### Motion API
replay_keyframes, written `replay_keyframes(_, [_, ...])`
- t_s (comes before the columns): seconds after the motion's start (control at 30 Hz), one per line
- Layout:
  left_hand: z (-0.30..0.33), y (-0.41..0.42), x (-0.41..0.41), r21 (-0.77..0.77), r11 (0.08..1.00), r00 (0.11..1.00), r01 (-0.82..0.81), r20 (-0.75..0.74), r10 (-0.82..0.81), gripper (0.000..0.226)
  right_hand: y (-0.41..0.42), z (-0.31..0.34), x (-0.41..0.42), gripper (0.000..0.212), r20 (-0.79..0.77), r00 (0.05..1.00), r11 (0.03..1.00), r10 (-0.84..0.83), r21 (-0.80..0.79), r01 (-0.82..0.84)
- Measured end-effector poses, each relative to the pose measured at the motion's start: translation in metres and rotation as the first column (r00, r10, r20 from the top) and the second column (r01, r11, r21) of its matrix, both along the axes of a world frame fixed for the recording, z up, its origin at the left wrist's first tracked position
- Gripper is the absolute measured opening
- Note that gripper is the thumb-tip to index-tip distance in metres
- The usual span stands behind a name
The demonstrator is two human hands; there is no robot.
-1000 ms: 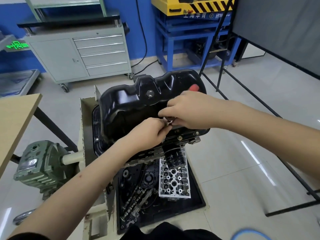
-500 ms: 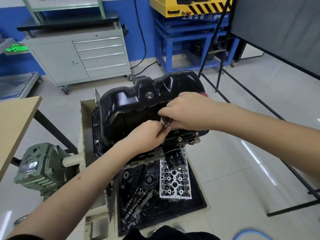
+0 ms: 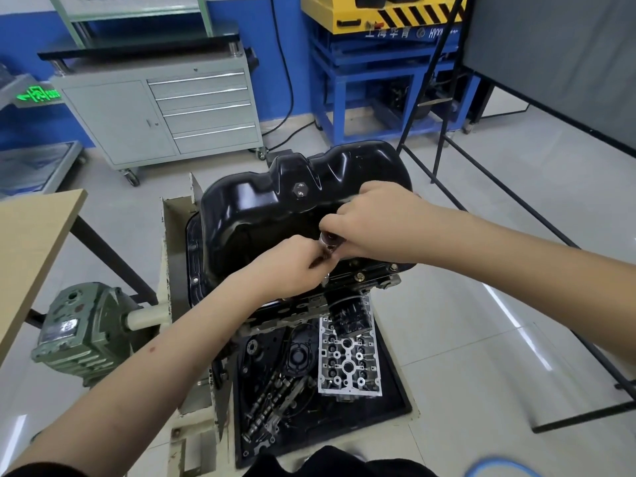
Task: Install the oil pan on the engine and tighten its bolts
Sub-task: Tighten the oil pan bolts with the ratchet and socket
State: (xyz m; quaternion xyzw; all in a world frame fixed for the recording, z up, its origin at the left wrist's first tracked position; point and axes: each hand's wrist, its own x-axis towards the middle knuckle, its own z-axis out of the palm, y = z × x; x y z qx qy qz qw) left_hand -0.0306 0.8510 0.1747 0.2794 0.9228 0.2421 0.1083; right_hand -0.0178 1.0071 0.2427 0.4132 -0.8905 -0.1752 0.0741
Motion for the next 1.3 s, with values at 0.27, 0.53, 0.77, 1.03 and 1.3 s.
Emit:
replay_keyframes(0.27, [0.002,0.009,-0.001,0.022,0.996,0.996,-0.088,0.005,0.088,0.037,-0.002,-0.007,-0.002,0.028,0.012,0.997,0.996,-0.073,-0.052,0.073])
replay_keyframes(0.53, [-0.002,0.008,0.003,0.003,0.998,0.996,-0.064,-0.062,0.064,0.036,0.003,-0.003,-0.002,0.039,-0.007,0.993,0.993,-0.117,-0.027,0.117])
replay_keyframes(0.77, [-0.004,0.009,0.002,0.003,1.000,0.996,0.002,-0.093,-0.002,0.039,0.008,-0.007,0.001,0.030,0.006,1.000,1.000,0.014,-0.012,-0.014])
replay_keyframes(1.03, [-0.003,0.010,0.007,-0.036,0.998,0.995,-0.047,-0.094,0.043,0.042,0.002,-0.003,0.009,0.034,-0.036,0.990,0.991,-0.136,-0.022,0.135])
replay_keyframes(1.3, [-0.008,0.012,0.007,0.025,0.995,0.991,-0.101,-0.086,0.103,0.041,-0.007,-0.014,0.012,0.039,0.172,0.940,0.911,-0.295,-0.247,0.330])
